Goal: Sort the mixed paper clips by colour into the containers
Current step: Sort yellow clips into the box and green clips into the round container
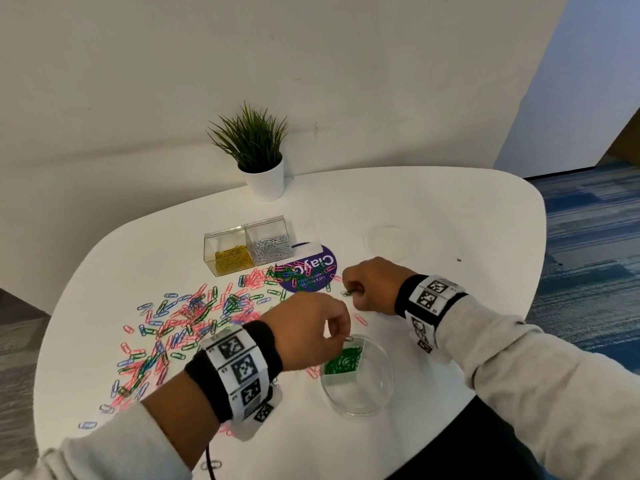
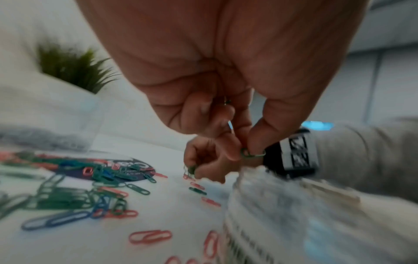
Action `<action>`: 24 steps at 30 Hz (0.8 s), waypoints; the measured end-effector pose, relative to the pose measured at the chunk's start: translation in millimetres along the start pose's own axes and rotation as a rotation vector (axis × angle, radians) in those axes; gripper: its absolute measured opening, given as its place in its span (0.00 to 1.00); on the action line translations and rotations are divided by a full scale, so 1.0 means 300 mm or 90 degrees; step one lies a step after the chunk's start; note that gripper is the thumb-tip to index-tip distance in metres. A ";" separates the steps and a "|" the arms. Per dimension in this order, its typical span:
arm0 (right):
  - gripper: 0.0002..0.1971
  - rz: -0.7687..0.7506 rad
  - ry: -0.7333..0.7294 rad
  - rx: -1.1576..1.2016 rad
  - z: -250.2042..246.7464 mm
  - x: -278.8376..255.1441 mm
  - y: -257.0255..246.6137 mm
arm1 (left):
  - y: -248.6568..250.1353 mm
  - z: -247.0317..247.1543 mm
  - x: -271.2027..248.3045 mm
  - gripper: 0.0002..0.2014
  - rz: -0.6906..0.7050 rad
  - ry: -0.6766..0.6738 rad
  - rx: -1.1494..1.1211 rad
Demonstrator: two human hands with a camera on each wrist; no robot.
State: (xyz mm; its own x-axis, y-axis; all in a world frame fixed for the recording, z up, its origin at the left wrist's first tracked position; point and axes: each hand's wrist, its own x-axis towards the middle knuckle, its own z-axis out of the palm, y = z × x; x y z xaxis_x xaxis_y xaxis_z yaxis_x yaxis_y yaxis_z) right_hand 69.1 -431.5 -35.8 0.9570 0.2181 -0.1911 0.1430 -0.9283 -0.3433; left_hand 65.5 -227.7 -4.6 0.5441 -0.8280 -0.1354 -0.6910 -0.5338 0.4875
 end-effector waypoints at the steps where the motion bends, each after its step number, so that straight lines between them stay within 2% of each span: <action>1: 0.03 0.000 0.021 0.027 -0.010 -0.015 -0.004 | 0.002 0.011 -0.011 0.07 0.010 -0.017 0.049; 4: 0.02 -0.023 0.048 0.054 -0.043 -0.080 -0.037 | 0.007 0.024 -0.038 0.07 -0.001 0.008 0.040; 8: 0.04 -0.077 0.003 0.033 -0.057 -0.180 -0.109 | -0.006 0.002 -0.065 0.11 -0.092 0.080 -0.058; 10: 0.08 -0.114 -0.026 -0.011 -0.039 -0.211 -0.142 | -0.012 -0.006 -0.076 0.14 -0.113 0.068 -0.070; 13: 0.12 -0.123 -0.017 -0.016 -0.029 -0.225 -0.161 | -0.012 -0.003 -0.097 0.16 -0.130 0.054 -0.088; 17: 0.11 -0.082 0.025 0.085 -0.044 -0.227 -0.132 | 0.002 0.018 -0.114 0.14 -0.141 0.121 -0.134; 20: 0.09 -0.018 0.066 0.106 -0.050 -0.205 -0.070 | 0.012 0.045 -0.120 0.12 -0.093 0.153 -0.115; 24: 0.12 0.109 0.046 0.023 -0.027 -0.136 0.040 | 0.023 0.091 -0.130 0.09 -0.051 0.100 0.016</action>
State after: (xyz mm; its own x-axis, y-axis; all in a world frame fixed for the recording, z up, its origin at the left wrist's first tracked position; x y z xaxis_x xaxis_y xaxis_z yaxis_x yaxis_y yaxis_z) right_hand 33.7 -454.0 -24.6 0.9823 0.0343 -0.1840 -0.0317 -0.9383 -0.3445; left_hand 26.7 -203.8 -19.6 0.6638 -0.7470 -0.0361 -0.6530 -0.6025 0.4590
